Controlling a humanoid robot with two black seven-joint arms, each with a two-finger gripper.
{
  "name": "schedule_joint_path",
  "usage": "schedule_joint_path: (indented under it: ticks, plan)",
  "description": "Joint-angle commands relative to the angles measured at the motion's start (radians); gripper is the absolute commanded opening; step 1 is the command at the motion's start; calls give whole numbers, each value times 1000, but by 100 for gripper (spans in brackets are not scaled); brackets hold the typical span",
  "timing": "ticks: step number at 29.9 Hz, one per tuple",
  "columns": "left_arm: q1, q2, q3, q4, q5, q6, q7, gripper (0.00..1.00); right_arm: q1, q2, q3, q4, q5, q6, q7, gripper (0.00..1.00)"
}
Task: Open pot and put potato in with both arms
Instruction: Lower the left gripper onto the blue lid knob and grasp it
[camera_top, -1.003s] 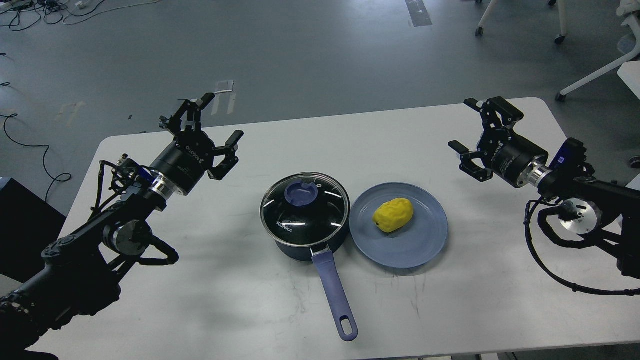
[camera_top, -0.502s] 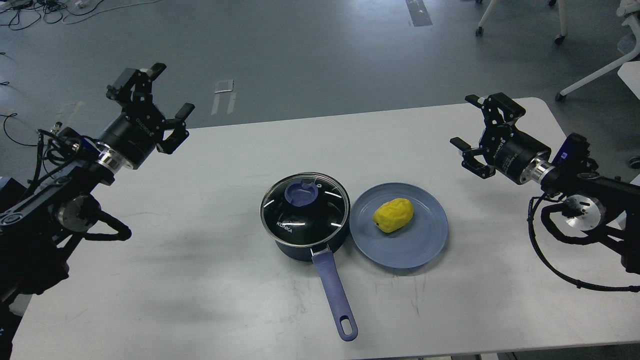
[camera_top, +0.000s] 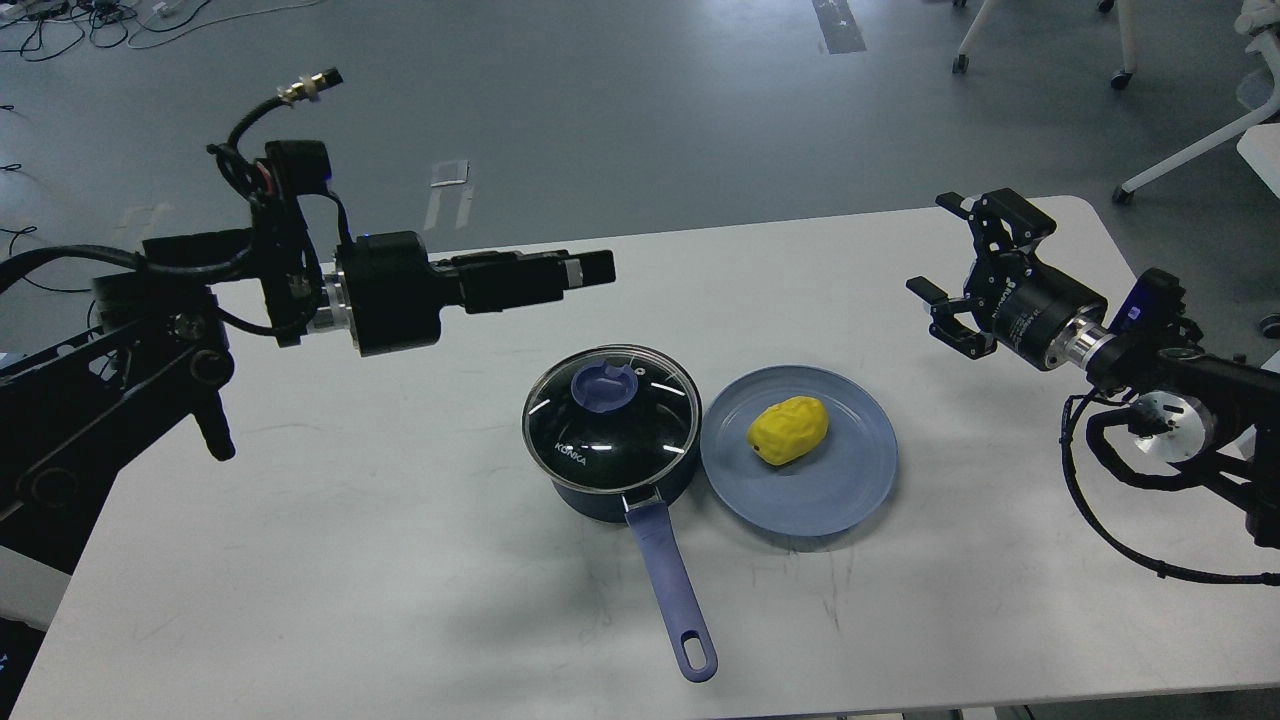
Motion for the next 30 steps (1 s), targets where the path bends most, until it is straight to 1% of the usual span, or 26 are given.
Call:
schedule_joint_path:
  ticks: [1, 2, 4, 5, 8, 10, 14, 17, 30]
  plan:
    - [5, -52, 17, 9, 260, 65, 0, 98, -5, 2, -1, -10, -2, 0, 0, 100]
    - [10, -66, 17, 19, 347, 80, 0, 98, -7, 2, -1, -10, -3, 0, 0, 100]
    - [12, -89, 20, 39, 417, 88, 0, 98, -8, 2, -1, -10, -3, 0, 0, 100]
    - [10, -119, 22, 71, 472, 96, 0, 98, -8, 2, -1, -10, -2, 0, 0, 100]
    - [12, -163, 37, 166, 538, 125, 0, 98, -10, 5, -1, -10, -3, 0, 0, 100]
    - [12, -167, 73, 187, 540, 140, 0, 98, -10, 5, -1, -10, -3, 0, 0, 100]
    - [30, -167, 120, 189, 540, 156, 0, 98, -10, 3, -1, -9, -3, 0, 0, 100]
    - [50, -167, 120, 188, 540, 156, 0, 98, -10, 2, -3, -10, -3, 0, 0, 100]
    - [65, -184, 121, 191, 541, 157, 0, 98, -14, 2, -3, -9, -3, 0, 0, 100]
